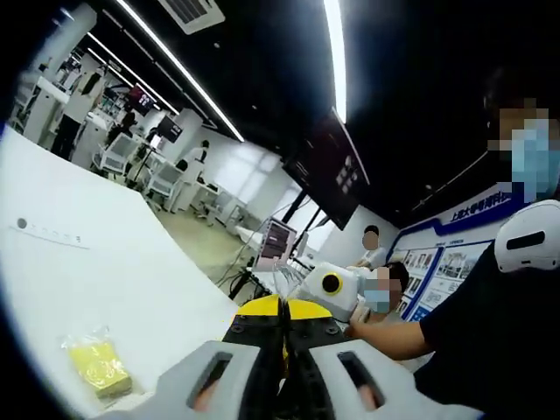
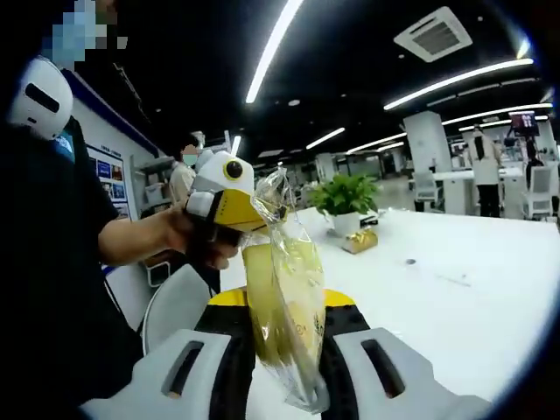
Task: Compare the silicone blocks by pressing each to a similar depth, holding the contact briefly, and releasing to observe deformation and rebound differences across the visible hardness samples.
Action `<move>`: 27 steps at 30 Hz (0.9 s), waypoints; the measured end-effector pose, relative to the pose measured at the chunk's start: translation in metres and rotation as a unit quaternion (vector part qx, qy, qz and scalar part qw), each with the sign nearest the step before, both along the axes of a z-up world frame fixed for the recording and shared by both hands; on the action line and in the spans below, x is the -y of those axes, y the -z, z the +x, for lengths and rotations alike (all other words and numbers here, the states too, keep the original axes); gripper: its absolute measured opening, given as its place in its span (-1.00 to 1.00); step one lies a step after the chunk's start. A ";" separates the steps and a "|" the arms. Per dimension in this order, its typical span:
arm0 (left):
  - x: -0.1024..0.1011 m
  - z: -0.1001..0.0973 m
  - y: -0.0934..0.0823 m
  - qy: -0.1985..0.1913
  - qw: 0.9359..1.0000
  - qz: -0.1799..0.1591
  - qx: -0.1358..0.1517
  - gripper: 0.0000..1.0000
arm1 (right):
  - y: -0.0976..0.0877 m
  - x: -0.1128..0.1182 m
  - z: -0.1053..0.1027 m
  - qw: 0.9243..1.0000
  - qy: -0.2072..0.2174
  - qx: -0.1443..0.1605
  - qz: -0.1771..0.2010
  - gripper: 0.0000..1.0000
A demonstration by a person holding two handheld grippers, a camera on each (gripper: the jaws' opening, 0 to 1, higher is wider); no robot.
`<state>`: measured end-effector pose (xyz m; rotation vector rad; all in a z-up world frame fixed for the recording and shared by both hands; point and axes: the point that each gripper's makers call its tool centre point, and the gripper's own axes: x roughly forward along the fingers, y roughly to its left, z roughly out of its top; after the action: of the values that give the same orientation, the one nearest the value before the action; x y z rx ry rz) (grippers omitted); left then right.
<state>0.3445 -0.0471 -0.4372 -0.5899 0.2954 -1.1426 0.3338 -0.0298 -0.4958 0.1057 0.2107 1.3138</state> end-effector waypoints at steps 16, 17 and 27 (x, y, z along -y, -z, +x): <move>-0.010 0.008 0.007 -0.012 1.000 0.019 0.014 -1.00 | 0.009 -0.008 0.011 0.999 -0.020 0.016 -0.023 -0.83; -0.011 0.009 0.009 -0.014 0.999 0.027 0.022 -1.00 | 0.010 -0.009 0.012 0.999 -0.020 0.018 -0.024 -0.83; -0.012 0.012 0.010 -0.022 0.999 0.032 0.019 -1.00 | 0.011 -0.008 0.014 1.000 -0.019 0.009 -0.024 -0.77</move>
<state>0.3562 -0.0349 -0.4471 -0.5158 0.2829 -1.0963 0.3481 -0.0223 -0.5069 0.0500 0.2291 1.3462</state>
